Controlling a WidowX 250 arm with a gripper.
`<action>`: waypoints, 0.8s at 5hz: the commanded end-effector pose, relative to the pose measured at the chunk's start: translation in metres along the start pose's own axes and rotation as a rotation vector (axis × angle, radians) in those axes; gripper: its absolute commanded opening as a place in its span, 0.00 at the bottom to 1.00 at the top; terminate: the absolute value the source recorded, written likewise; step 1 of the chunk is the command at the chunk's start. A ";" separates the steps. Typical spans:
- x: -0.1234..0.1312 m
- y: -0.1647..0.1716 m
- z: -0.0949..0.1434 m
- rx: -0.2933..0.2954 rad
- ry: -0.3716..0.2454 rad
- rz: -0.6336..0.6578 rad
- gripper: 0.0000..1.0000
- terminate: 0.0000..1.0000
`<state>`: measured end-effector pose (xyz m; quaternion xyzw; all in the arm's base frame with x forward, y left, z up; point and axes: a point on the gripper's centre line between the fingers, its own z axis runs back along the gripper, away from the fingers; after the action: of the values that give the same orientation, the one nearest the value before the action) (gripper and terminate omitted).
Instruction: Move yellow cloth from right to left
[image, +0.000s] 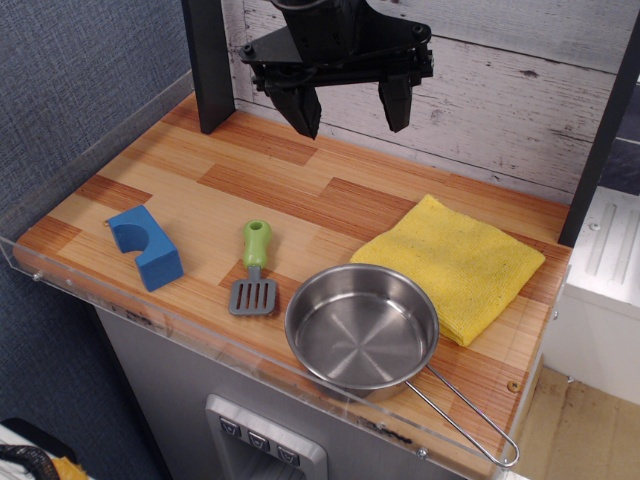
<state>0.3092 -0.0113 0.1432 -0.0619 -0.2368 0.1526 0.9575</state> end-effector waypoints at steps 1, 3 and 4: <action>0.000 0.000 0.000 0.000 0.000 0.000 1.00 0.00; 0.008 -0.038 0.004 -0.063 0.010 -0.164 1.00 0.00; 0.006 -0.053 0.006 -0.083 0.010 -0.201 1.00 0.00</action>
<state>0.3223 -0.0594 0.1509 -0.0752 -0.2269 0.0468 0.9699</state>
